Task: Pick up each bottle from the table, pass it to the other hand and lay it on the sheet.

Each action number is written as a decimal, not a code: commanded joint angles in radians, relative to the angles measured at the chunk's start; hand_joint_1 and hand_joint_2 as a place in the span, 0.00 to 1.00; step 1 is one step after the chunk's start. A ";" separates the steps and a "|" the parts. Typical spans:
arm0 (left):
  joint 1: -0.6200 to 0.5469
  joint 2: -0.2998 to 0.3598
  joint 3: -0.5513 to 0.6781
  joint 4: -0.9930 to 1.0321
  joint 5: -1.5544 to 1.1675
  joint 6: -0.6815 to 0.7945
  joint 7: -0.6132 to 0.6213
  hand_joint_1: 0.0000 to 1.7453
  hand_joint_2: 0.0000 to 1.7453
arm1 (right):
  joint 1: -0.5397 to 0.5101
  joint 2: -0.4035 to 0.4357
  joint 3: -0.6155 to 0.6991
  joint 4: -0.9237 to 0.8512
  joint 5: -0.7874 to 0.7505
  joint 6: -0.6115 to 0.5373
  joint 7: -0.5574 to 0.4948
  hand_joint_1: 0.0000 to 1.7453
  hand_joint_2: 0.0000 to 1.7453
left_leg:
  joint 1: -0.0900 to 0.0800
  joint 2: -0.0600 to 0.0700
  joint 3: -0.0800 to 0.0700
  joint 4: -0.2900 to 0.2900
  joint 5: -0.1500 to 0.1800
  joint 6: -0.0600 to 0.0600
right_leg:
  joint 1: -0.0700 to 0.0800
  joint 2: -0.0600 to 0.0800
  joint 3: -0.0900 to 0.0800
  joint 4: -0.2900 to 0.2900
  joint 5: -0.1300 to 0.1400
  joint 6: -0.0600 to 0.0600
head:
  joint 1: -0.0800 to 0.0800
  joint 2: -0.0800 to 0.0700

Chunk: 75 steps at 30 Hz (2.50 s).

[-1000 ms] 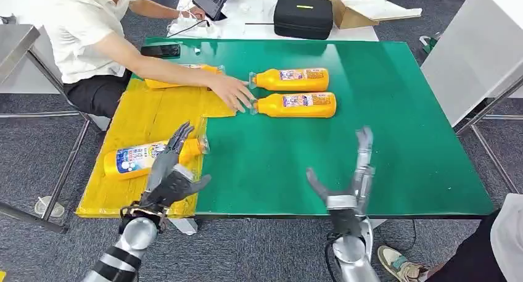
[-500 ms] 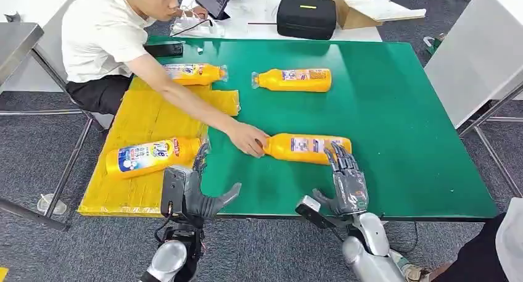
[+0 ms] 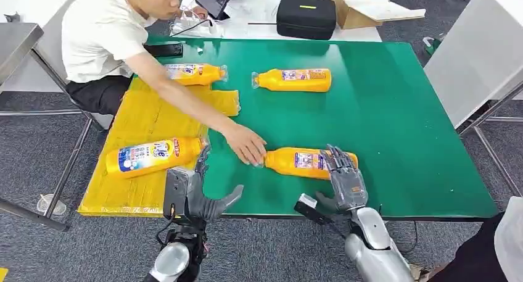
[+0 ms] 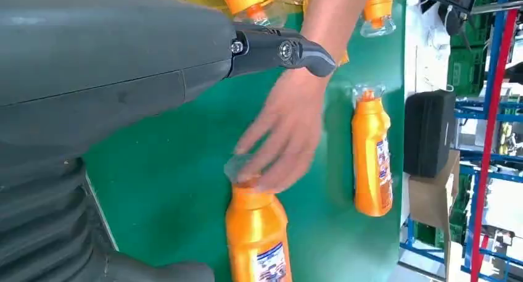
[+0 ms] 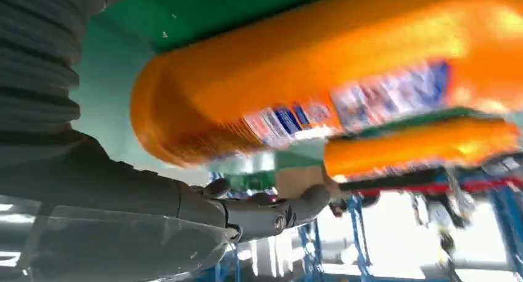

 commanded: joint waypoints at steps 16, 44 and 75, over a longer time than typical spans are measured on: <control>-0.039 0.000 -0.013 0.075 -0.016 0.026 -0.017 0.00 1.00 | -0.209 -0.023 0.000 0.327 0.139 0.012 0.184 0.00 1.00 | 0.000 0.002 0.007 -0.001 -0.001 0.000 | 0.001 -0.001 0.006 -0.001 -0.001 -0.002 | 0.000 0.000; -0.074 -0.013 -0.034 0.135 0.058 0.007 -0.041 0.00 1.00 | -0.268 -0.021 -0.028 0.561 0.010 0.175 0.043 1.00 1.00 | 0.001 0.001 0.016 -0.001 0.001 0.001 | 0.002 -0.002 0.014 -0.003 0.001 -0.003 | 0.000 0.000; 0.060 0.052 0.018 0.011 0.334 -0.181 -0.093 0.00 1.00 | -0.090 0.178 -0.290 0.140 -0.731 0.295 -0.450 1.00 1.00 | 0.002 0.004 0.011 -0.001 -0.002 0.000 | 0.002 0.002 0.010 -0.001 -0.001 -0.003 | 0.000 0.000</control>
